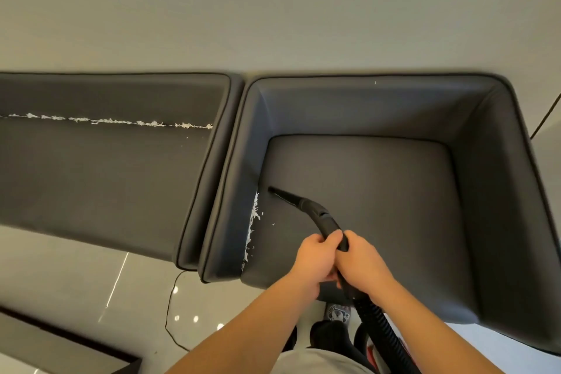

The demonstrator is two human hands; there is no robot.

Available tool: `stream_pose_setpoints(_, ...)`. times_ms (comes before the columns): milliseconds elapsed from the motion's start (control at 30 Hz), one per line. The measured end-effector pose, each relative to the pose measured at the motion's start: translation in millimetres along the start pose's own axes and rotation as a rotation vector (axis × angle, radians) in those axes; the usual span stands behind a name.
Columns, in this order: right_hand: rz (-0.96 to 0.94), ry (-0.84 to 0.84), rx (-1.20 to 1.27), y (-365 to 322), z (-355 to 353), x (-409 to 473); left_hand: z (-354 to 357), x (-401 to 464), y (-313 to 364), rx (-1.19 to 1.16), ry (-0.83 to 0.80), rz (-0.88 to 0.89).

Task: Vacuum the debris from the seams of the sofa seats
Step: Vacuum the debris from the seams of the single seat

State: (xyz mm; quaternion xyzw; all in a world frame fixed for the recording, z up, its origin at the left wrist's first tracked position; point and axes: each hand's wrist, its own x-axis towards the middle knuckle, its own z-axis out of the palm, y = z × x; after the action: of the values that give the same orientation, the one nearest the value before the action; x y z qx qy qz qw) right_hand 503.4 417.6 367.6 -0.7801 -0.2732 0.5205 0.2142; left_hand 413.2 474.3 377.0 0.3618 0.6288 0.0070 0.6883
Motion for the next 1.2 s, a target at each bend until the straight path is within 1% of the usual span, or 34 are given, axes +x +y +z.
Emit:
stream_pose_setpoints(100,0.008,-0.004,-0.024,9,0,-7,9,-7,-9,-0.006,0.019,-0.009)
stream_pose_setpoints(167,-0.007,-0.027,-0.018,11,0,-10,10,-10,-19,-0.001,0.066,0.012)
stream_pose_setpoints(267,-0.012,-0.095,0.067,10,5,-9,5,-10,-27,0.004,0.146,0.062)
stream_pose_setpoints(333,-0.029,-0.099,0.085,9,10,-6,-1,-9,-26,-0.005,0.162,0.066)
stream_pose_setpoints(400,-0.016,-0.089,0.156,11,14,-4,-4,-6,-24,0.011,0.163,0.064)
stream_pose_setpoints(533,0.062,-0.088,0.398,21,14,-1,1,0,-25,0.082,0.135,0.046)
stream_pose_setpoints(600,0.09,-0.095,0.461,25,13,5,5,6,-25,0.112,0.128,0.05)
stream_pose_setpoints(667,0.107,-0.077,0.466,28,18,12,7,12,-23,0.123,0.147,0.046)
stream_pose_setpoints(700,0.1,-0.061,0.407,28,24,14,6,14,-22,0.137,0.171,0.034)
stream_pose_setpoints(733,0.071,-0.054,0.282,28,31,17,6,18,-22,0.151,0.196,0.018)
stream_pose_setpoints(833,-0.038,-0.101,-0.191,25,57,16,-3,22,-30,0.161,0.301,-0.078)
stream_pose_setpoints(900,-0.095,-0.145,-0.378,25,70,9,-14,23,-41,0.078,0.325,-0.146)
stream_pose_setpoints(967,-0.181,-0.167,-0.549,28,80,5,-24,19,-52,-0.016,0.304,-0.231)
stream_pose_setpoints(1033,-0.292,-0.178,-0.703,35,87,3,-32,13,-61,-0.106,0.273,-0.31)
stream_pose_setpoints(1100,-0.385,-0.193,-0.833,43,91,4,-36,7,-70,-0.178,0.25,-0.351)
stream_pose_setpoints(1200,-0.425,-0.2,-0.873,45,89,4,-39,4,-75,-0.204,0.249,-0.34)
